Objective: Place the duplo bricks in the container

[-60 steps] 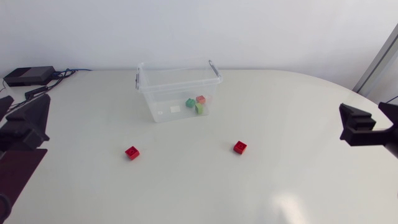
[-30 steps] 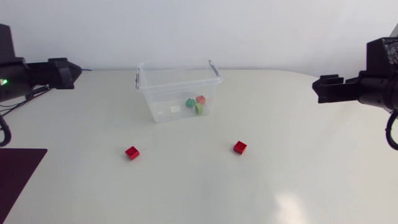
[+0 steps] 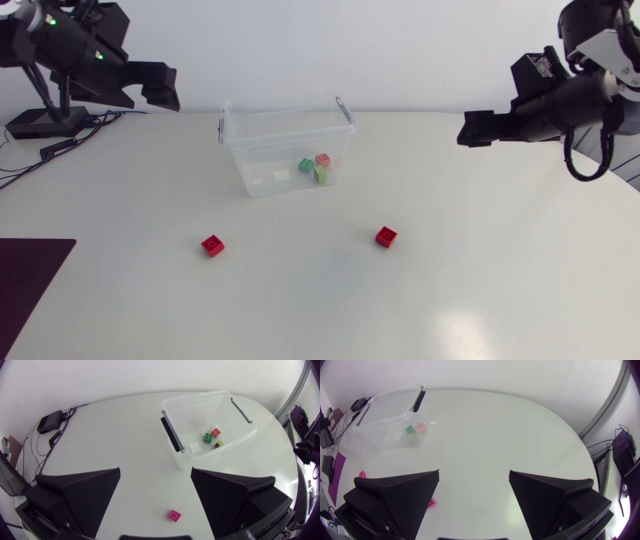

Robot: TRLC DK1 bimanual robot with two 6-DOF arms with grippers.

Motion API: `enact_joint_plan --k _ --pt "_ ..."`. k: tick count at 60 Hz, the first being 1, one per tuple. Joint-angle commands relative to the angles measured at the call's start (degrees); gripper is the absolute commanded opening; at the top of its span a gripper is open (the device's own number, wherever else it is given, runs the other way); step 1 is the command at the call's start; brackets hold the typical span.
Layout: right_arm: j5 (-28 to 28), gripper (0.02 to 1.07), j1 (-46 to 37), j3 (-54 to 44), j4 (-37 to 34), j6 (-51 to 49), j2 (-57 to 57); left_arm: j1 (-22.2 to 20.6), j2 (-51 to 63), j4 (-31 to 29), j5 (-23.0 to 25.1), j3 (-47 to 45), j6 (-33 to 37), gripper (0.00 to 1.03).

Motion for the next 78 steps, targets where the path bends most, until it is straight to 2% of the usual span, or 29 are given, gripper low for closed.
enact_joint_plan --k 1,15,19,23,31,38,47,60,78 --pt "-1.25 1.03 0.72 4.29 -2.96 0.69 4.00 -0.57 5.56 -5.01 0.00 6.45 4.47 0.99" --pt "-7.58 1.03 1.07 11.50 -8.24 -1.77 11.99 -1.80 12.68 -11.34 0.00 13.40 11.85 0.98" --pt "-7.58 1.03 1.69 14.75 -12.72 -4.23 14.90 -2.41 13.38 -11.60 0.00 13.31 13.69 0.98" --pt "-7.58 1.03 2.39 18.62 -19.58 -11.35 18.50 -2.94 14.00 -12.48 0.00 13.13 15.72 0.98" --pt "-6.96 1.03 3.18 20.47 -20.98 -15.48 21.57 -3.03 14.97 -13.80 -0.09 12.34 19.06 0.98" --pt "-6.52 1.03 3.80 22.40 -24.94 -19.00 24.74 -2.94 15.93 -16.26 0.00 10.32 23.19 0.98" --pt "-6.17 1.03 5.12 23.63 -29.77 -22.16 27.81 -3.03 15.84 -16.35 0.00 6.01 27.14 0.99" --pt "-4.24 1.03 7.58 22.58 -30.12 -25.59 30.54 -3.64 16.11 -14.50 0.79 0.21 30.48 0.99" --pt "1.92 1.03 12.50 17.83 -22.04 -27.08 31.24 -5.22 16.46 -5.18 1.06 -9.98 31.98 0.99"
